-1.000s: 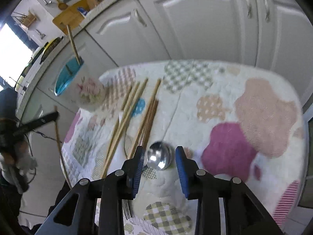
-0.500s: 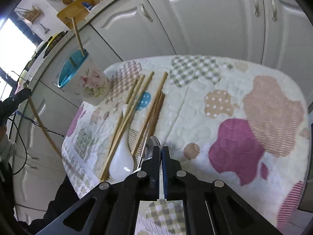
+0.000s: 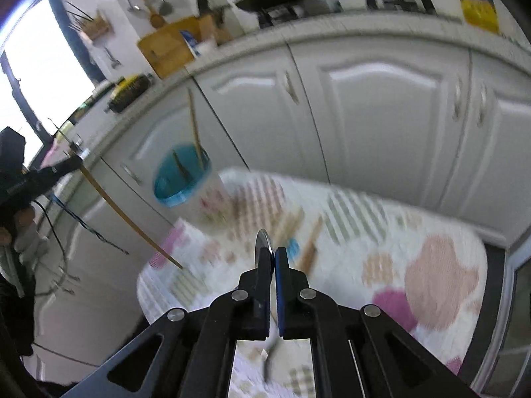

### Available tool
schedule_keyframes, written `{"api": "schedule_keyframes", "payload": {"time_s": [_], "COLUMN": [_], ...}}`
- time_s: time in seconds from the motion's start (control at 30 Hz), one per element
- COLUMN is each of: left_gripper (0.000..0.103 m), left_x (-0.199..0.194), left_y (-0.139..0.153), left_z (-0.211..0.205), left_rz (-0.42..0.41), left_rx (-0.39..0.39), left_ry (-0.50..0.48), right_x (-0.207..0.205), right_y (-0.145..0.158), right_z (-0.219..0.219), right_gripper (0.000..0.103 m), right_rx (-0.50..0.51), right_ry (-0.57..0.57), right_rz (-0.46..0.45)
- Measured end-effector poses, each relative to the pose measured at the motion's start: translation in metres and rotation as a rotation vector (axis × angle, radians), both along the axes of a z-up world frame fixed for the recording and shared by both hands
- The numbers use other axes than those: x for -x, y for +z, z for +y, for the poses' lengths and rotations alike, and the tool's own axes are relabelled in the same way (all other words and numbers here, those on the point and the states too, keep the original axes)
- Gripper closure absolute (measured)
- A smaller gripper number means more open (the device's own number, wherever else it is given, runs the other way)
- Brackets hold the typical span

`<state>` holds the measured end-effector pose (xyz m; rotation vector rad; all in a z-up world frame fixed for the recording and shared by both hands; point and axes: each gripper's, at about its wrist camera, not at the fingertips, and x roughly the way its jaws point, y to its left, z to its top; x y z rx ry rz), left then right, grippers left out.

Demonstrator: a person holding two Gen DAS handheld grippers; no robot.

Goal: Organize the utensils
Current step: 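Carry the metal spoon with the right tool toward the cup while the left tool lowers its chopstick in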

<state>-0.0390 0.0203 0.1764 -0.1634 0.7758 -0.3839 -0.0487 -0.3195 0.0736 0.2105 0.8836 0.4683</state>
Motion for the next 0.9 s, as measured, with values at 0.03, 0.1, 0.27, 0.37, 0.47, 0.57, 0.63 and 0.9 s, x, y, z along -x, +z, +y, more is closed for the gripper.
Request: {"api": "schedule_keyframes", "payload": {"time_s": [0.03,0.1,0.27,0.37,0.47,0.57,0.63,0.9], "left_gripper": [0.097,0.097,0.097,0.097,0.097,0.097,0.097,0.097], "left_x": [-0.002,-0.005,-0.023,-0.039,-0.053,-0.067,-0.073,-0.095], "left_y": [0.008,0.023,0.047,0.045,0.035,0.021,0.012,-0.029], "left_z": [0.002,0.005,0.016,0.020,0.023,0.025,0.026,0.021], "left_rz": [-0.016,-0.048,-0.112,-0.125,-0.128,-0.129,-0.125,-0.049], "left_rx": [0.001,-0.002,-0.034,-0.072,-0.105,-0.135,-0.148,-0.155], "left_ry": [0.005,0.014,0.058,0.100,0.133,0.161,0.172,0.164], "right_x": [-0.004,-0.016,-0.052,-0.076,-0.100,-0.125,-0.140,-0.158], "right_y": [0.009,0.029,0.064,0.075,0.077,0.070,0.065,0.046], "right_z": [0.004,0.016,0.056,0.081,0.103,0.121,0.131,0.168], "right_gripper": [0.101,0.101,0.101,0.101,0.101,0.101,0.101,0.101], "right_rx": [-0.002,-0.015,-0.005,0.028,0.070,0.097,0.118,0.265], "right_ry": [0.002,0.009,0.021,0.012,0.003,0.009,0.008,0.041], "right_rz": [-0.020,-0.060,-0.135,-0.171,-0.192,-0.191,-0.192,-0.245]}}
